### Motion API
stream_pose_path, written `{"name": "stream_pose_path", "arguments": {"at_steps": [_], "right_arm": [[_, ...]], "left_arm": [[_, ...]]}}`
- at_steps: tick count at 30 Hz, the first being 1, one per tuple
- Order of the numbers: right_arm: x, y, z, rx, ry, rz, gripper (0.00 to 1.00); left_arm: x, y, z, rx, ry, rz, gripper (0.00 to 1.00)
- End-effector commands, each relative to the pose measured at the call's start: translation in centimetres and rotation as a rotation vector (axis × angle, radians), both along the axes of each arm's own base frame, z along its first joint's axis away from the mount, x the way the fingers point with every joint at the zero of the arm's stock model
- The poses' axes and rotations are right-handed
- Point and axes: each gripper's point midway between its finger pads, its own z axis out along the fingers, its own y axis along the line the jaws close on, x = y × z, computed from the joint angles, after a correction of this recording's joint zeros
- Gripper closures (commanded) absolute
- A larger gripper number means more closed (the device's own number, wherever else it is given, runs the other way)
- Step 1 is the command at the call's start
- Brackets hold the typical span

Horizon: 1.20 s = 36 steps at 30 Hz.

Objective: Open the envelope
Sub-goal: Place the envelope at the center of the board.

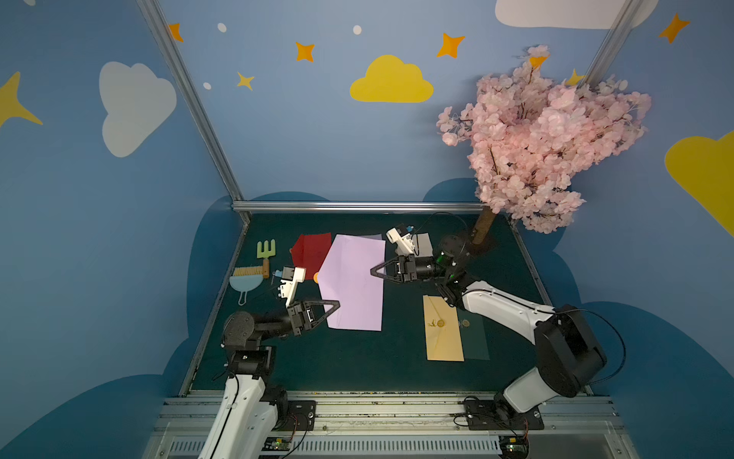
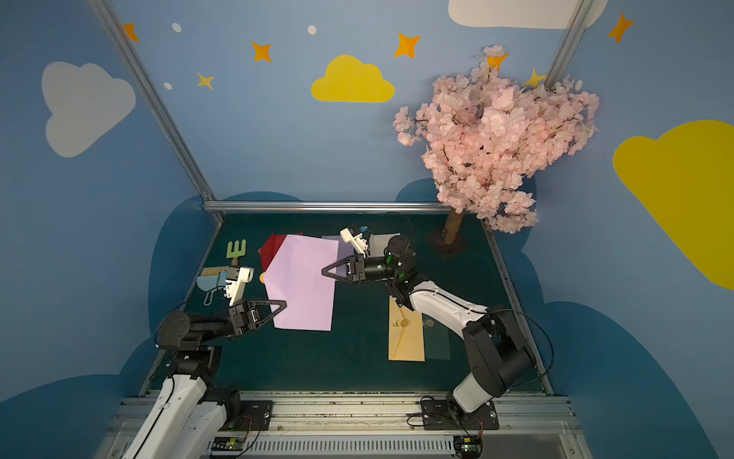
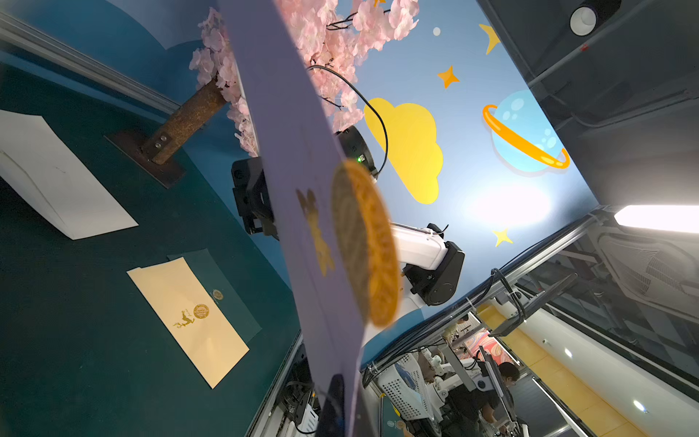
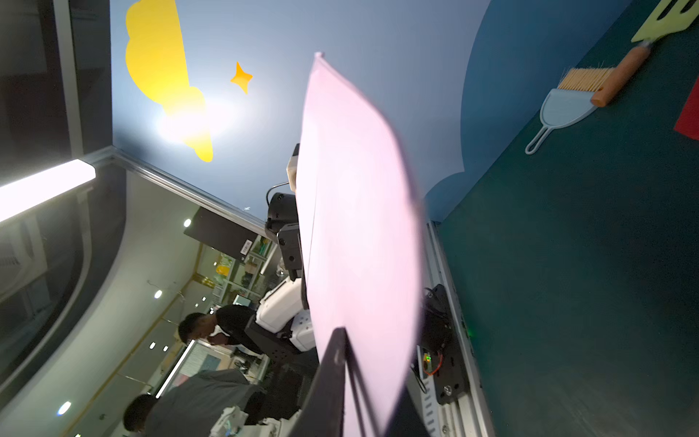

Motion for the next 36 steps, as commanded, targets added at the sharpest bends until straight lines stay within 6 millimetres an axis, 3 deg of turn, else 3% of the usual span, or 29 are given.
{"name": "stream_pose_path", "arguments": {"at_steps": [1, 5, 7, 12, 19, 24, 28, 32, 36], "right_arm": [[-1.2, -0.1, 2.2, 0.062, -0.048, 0.049, 0.99], [-1.4, -0.2, 1.8, 0.050, -0.048, 0.043, 1.00], [-1.4, -0.2, 1.8, 0.050, -0.049, 0.041, 1.00], [-1.4, -0.5, 2.3, 0.049, -0.049, 0.040, 1.00], [-0.1, -0.3, 1.9, -0.008, -0.038, 0.014, 1.00], [2.0, 0.9, 0.7, -0.062, 0.000, -0.027, 1.00], [4.3, 2.7, -0.6, -0.076, 0.049, -0.060, 1.00], [5.6, 5.8, -1.6, -0.033, 0.095, -0.069, 1.00], [5.7, 9.7, -4.0, -0.036, 0.151, -0.058, 1.00]], "left_arm": [[0.1, 0.1, 0.1, -0.001, -0.033, 0.018, 0.97], [0.2, 0.2, 0.0, 0.004, -0.029, 0.024, 0.97], [0.4, 0.2, -0.3, 0.015, -0.017, 0.032, 0.93], [0.4, 0.7, -1.3, 0.051, 0.003, 0.075, 0.61], [0.2, 2.4, -2.1, 0.182, 0.026, 0.260, 0.52], [-0.8, 4.7, 0.4, 0.400, -0.072, 0.463, 0.37], [-2.0, 4.8, 4.5, 0.447, -0.185, 0.475, 0.32], [-2.9, 4.2, 7.2, 0.393, -0.234, 0.456, 0.31], [-4.0, 3.9, 8.5, 0.346, -0.265, 0.442, 0.31]]}}
